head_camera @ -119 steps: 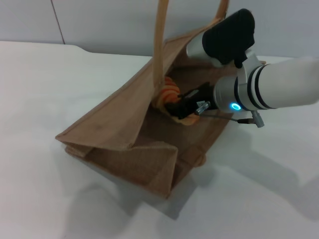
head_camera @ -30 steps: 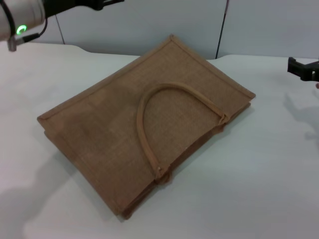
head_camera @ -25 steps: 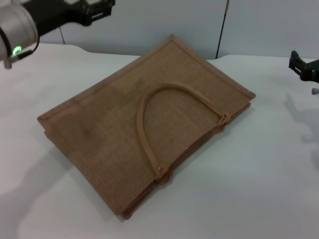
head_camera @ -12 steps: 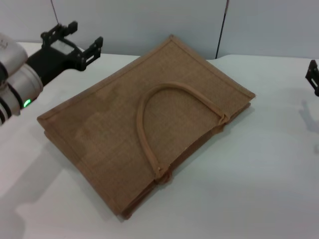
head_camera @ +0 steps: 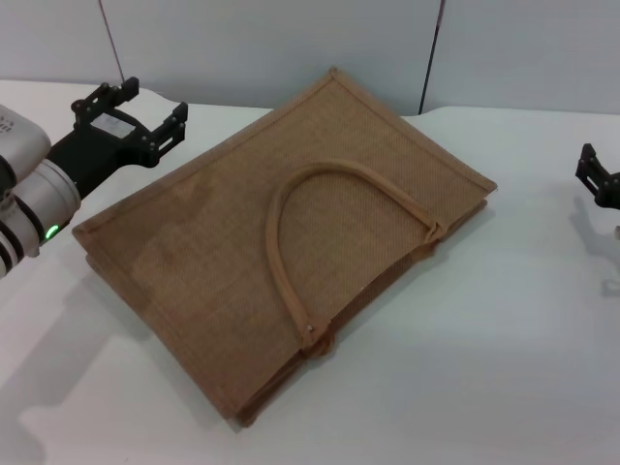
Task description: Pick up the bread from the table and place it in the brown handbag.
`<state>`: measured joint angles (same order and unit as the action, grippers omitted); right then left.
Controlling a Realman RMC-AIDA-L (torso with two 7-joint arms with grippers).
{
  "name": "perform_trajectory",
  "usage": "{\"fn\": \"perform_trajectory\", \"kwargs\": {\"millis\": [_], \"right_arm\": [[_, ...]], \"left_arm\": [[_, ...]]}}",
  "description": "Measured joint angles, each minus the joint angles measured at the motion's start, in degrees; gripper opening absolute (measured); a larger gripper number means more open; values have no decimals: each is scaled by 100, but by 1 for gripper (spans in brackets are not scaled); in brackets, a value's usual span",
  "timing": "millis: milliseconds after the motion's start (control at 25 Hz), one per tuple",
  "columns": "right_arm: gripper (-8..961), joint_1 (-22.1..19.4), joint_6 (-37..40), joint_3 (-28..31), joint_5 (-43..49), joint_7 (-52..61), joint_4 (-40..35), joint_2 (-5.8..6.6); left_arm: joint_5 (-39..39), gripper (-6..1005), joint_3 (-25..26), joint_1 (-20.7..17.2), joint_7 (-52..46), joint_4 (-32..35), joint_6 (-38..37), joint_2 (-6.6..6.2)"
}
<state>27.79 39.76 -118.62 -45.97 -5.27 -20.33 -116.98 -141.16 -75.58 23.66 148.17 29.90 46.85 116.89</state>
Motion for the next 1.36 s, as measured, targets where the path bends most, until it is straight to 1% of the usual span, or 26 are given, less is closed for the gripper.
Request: {"fn": "perform_trajectory", "kwargs": {"millis": [960, 1360], "right_arm": [[830, 33, 4, 33, 0, 15, 72, 15], [830, 199, -188, 43, 1, 34, 235, 17]], "left_arm": [[1, 724, -44, 20, 10, -25, -45, 0], [-8, 724, -44, 35, -1, -28, -92, -14]]}}
